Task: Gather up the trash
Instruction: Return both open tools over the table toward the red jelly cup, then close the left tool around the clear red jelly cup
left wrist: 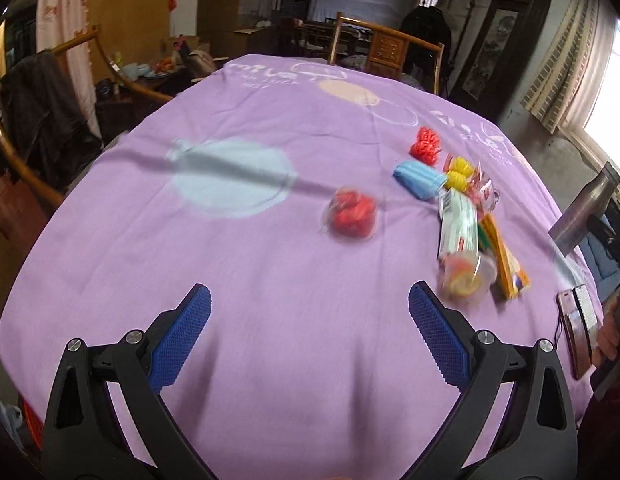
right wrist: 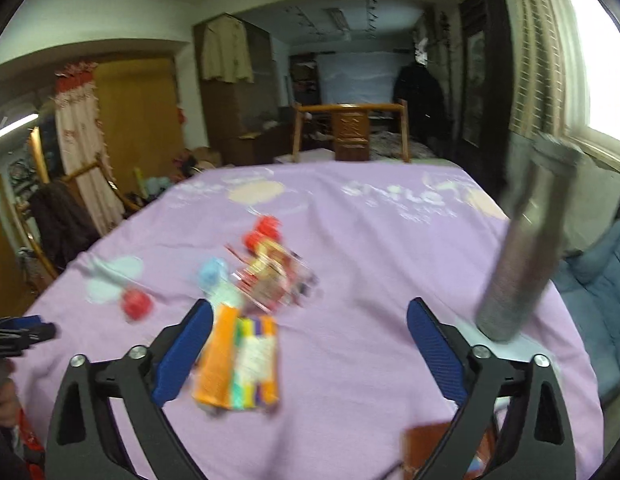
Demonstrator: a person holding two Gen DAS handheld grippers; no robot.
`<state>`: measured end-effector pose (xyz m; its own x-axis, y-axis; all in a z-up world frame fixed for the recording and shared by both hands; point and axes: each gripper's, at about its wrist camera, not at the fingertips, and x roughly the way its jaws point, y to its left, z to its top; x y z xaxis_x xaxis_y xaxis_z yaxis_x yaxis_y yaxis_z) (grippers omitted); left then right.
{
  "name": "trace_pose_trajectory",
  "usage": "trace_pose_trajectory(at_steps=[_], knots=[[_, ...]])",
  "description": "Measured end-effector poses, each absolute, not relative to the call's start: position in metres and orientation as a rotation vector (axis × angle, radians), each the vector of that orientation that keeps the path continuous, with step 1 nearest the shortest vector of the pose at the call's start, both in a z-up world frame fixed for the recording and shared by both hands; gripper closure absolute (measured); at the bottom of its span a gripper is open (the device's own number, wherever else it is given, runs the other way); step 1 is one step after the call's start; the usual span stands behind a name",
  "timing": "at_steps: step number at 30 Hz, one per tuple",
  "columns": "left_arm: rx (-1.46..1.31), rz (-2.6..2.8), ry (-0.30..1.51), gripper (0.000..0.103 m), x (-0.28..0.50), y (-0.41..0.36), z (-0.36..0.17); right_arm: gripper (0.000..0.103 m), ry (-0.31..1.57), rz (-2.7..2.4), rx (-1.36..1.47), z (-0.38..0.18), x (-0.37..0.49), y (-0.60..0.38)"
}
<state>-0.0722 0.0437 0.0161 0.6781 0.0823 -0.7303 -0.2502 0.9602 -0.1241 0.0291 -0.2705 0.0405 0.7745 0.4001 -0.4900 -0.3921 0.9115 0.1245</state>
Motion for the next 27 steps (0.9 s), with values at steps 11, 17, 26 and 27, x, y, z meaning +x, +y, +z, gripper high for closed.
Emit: trace_pose_trajectory(at_steps=[11, 17, 26, 27], knots=[[-0.129, 0.218, 0.832, 0.007, 0.025, 0.028, -0.008, 0.006, 0.688, 0.469, 0.172, 0.013, 0.086, -0.245], [-0.114, 0.201, 0.874, 0.007, 0.042, 0.021, -0.034, 0.006, 0.696, 0.489, 0.275, 0.013, 0.086, -0.256], [-0.125, 0.274, 0.958, 0.007, 0.05, 0.04, -0.053, 0.006, 0.707, 0.504, 0.185, 0.011, 0.085, -0.238], [-0.124, 0.302, 0.95, 0.007, 0.049, 0.044, -0.052, 0.006, 0.708, 0.501, 0.175, 0.011, 0.084, -0.237]])
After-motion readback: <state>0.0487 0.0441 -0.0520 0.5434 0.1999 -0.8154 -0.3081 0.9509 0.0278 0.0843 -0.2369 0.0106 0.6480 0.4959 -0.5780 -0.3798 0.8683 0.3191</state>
